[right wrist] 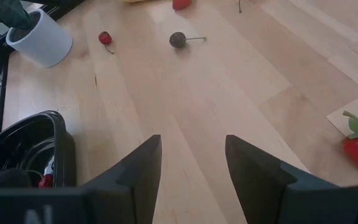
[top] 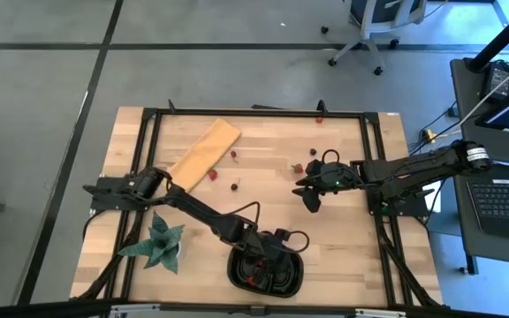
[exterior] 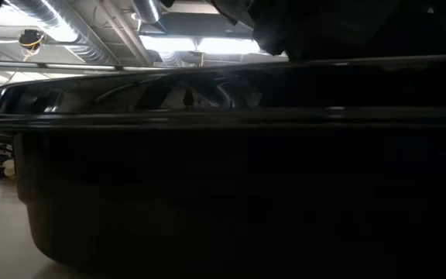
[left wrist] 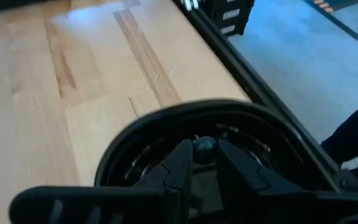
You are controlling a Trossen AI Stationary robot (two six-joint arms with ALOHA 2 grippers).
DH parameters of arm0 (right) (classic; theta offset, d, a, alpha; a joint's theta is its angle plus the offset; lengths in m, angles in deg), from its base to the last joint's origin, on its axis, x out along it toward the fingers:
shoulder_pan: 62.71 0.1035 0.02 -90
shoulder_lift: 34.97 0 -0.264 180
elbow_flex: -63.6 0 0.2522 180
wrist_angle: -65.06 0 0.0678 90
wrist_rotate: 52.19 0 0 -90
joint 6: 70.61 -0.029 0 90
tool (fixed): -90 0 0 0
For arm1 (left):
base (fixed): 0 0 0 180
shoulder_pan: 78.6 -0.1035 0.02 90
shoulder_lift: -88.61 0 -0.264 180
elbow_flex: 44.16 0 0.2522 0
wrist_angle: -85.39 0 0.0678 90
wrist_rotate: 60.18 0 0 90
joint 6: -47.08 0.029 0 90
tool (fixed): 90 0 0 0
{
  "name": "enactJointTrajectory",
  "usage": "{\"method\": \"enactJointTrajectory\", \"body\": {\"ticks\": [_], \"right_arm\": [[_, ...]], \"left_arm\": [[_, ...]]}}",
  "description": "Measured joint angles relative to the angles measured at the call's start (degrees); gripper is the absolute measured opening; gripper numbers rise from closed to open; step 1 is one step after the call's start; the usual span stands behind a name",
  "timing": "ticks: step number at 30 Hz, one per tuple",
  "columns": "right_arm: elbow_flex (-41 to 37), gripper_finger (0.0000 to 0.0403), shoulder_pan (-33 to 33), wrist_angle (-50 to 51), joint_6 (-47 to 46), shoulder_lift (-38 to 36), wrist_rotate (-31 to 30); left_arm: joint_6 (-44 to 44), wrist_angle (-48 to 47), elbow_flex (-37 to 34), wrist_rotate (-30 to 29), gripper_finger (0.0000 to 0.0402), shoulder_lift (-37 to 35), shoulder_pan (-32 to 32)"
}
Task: Pick and placing Produce into tupperware
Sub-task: Put the blueberry into the black container
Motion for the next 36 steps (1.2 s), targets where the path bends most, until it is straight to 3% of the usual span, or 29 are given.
{"method": "enactJointTrajectory", "body": {"ticks": [8, 36], "right_arm": [[0.0, 0.0181, 0.0, 0.0, 0.1, 0.0, 0.0], [0.0, 0.0181, 0.0, 0.0, -0.2, 0.0, 0.0]], "left_arm": [[-0.1, -7.5, 0.0, -2.0, 0.0055, 0.0, -0.5], [0.1, -8.1, 0.0, -2.3, 0.0055, 0.0, -0.6]]}}
